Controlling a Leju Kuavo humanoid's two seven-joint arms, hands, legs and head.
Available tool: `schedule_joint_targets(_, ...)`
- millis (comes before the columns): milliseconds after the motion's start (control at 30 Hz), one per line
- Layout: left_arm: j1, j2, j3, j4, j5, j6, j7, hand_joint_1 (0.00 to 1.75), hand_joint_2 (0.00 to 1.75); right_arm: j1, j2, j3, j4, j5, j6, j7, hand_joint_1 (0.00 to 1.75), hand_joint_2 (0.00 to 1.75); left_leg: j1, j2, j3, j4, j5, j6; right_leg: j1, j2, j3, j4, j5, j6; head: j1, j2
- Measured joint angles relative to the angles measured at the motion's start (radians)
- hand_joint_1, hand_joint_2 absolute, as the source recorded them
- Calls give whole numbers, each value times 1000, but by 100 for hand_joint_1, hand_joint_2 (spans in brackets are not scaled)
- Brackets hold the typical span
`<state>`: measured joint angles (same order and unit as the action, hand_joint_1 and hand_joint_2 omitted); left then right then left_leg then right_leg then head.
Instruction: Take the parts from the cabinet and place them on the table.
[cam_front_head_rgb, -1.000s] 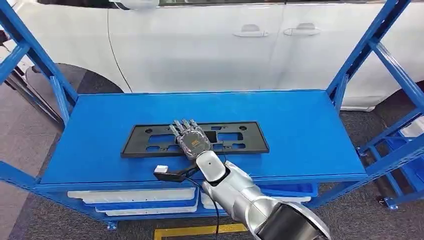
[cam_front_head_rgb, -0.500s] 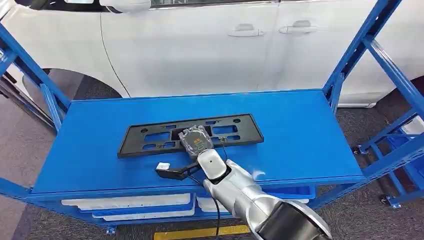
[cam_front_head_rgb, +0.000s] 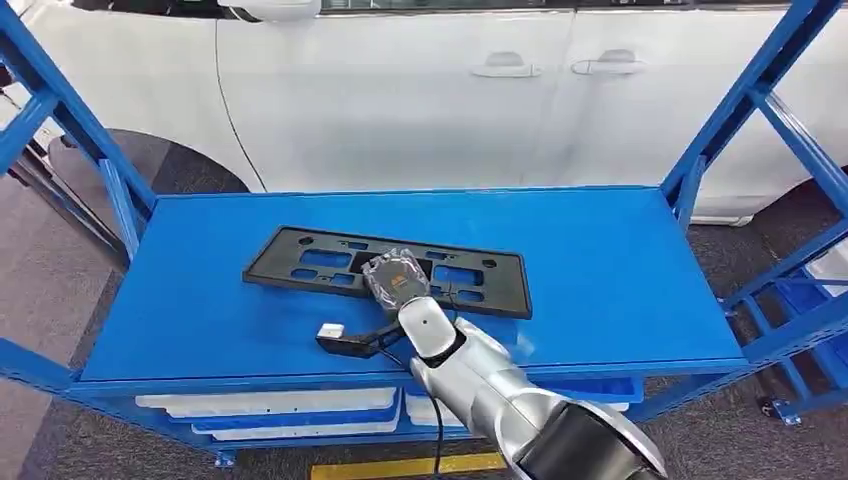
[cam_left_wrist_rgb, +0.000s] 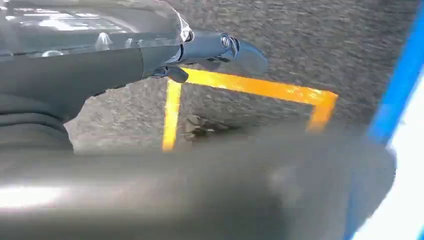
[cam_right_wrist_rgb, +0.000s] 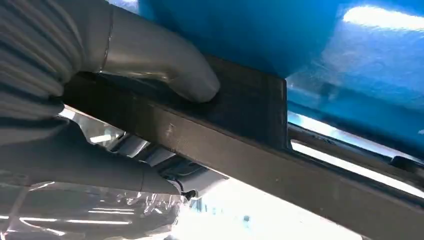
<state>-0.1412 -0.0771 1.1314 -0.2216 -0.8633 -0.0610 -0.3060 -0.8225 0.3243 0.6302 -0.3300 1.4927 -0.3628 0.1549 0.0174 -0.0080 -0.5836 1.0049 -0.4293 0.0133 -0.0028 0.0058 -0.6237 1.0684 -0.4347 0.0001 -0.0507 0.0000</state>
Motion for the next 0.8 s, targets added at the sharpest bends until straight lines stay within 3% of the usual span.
schedule_joint_targets(33, -1, -3, -8, 0, -2, 0, -15, 0, 175, -1, -1, 0, 0, 0, -1, 0, 175, 175, -1, -1, -1, 1, -1, -2, 5, -1, 25, -55, -4, -9, 0, 0)
schedule_joint_targets(67, -2, -3, -12, 0, -3, -1, -22, 0, 175, -2, -1, 0, 0, -1, -3, -1, 175, 175, -7, -2, -4, 3, -2, -9, 7, -2, 23, -59, 2, -6, 0, 0)
schedule_joint_targets(133, -3, -3, -14, 0, -3, -4, -25, 0, 175, -2, -5, 0, 0, -4, -13, -2, 175, 175, -3, -1, -3, -1, -2, -21, 11, 1, 21, -56, 1, -9, 0, 0)
schedule_joint_targets(200, -3, -2, -17, 0, 0, -10, -11, 0, 175, -5, -6, 0, -1, -11, -22, -5, 175, 175, -2, 1, -5, 4, -8, -32, -2, 0, 28, -72, 11, -20, 0, 0)
schedule_joint_targets(233, -3, -1, -20, 0, 1, -14, -4, 0, 175, -6, -8, -1, -1, -16, -29, -9, 175, 175, -1, 2, -13, 31, -29, -36, -2, 0, 31, -75, 11, -24, 0, 0)
schedule_joint_targets(300, -2, -1, -22, 0, 5, -24, 6, 0, 175, -7, -9, -4, -7, -31, -66, -18, 175, 175, 2, 2, -84, 182, -109, -45, 0, -1, 30, -74, 10, -28, 0, 0)
schedule_joint_targets(333, 0, -1, -22, 0, 8, -28, 13, 0, 175, -7, -11, -6, -10, -46, -92, -32, 175, 175, 3, 2, -121, 260, -139, -49, 0, -1, 29, -74, 9, -29, 0, 0)
schedule_joint_targets(367, 4, -1, -22, 0, 12, -32, 25, 0, 175, -7, -13, -13, -16, -67, -126, -52, 175, 175, 3, 2, -149, 314, -150, -51, 0, -1, 29, -73, 8, -29, 0, 0)
schedule_joint_targets(400, 8, 0, -22, 0, 16, -37, 31, 0, 175, -6, -16, -23, -28, -99, -170, -81, 175, 175, 5, 2, -152, 314, -134, -53, 0, 0, 30, -72, 7, -29, 0, 0)
schedule_joint_targets(433, 11, 2, -22, 0, 24, -40, 32, 0, 175, -5, -19, -37, -51, -147, -215, -129, 175, 175, 6, 3, -134, 269, -99, -54, -1, 1, 30, -70, 6, -28, 0, 0)
schedule_joint_targets(500, 15, 8, -21, 0, 35, -46, 29, 0, 175, -2, -25, -81, -136, -285, -277, -263, 175, 175, 9, 5, -47, 80, 2, -53, -4, 5, 33, -60, -3, -20, 0, 0)
schedule_joint_targets(533, 16, 8, -20, 0, 36, -48, 29, 0, 175, 0, -29, -104, -189, -337, -282, -311, 175, 175, 9, 6, -21, 28, 1, -50, -2, 5, 31, -56, -9, -13, 0, 0)
schedule_joint_targets(600, 16, 8, -19, 0, 44, -54, 26, 0, 175, 6, -38, -136, -264, -425, -291, -376, 175, 175, 1, 2, -19, 18, -3, -32, 4, 5, 25, -52, -9, -4, 0, 0)
schedule_joint_targets(667, 26, 8, -15, 0, 49, -58, 18, 0, 175, 51, -50, -166, -370, -637, -260, -559, 175, 175, 1, -1, -21, 18, -3, -21, 4, 3, 28, -55, -8, 4, 0, 0)
schedule_joint_targets(700, 29, 9, -11, 0, 55, -59, 11, 0, 175, 79, -59, -179, -456, -823, -205, -674, 175, 175, 6, 0, -18, 10, 1, -12, 3, 3, 25, -51, -16, 11, 0, 0)
schedule_joint_targets(733, 29, 9, -9, 0, 60, -59, 7, 0, 175, 111, -69, -187, -545, -979, -155, -742, 175, 175, 5, 0, -17, 9, 2, -5, -2, 1, 16, -28, -35, 17, 0, 0)
schedule_joint_targets(800, 30, 11, -4, 0, 64, -62, 1, 0, 175, 150, -89, -199, -700, -1185, -99, -772, 175, 175, 3, 0, -18, 9, 0, 3, -2, 0, -49, 114, -112, 24, 0, 0)
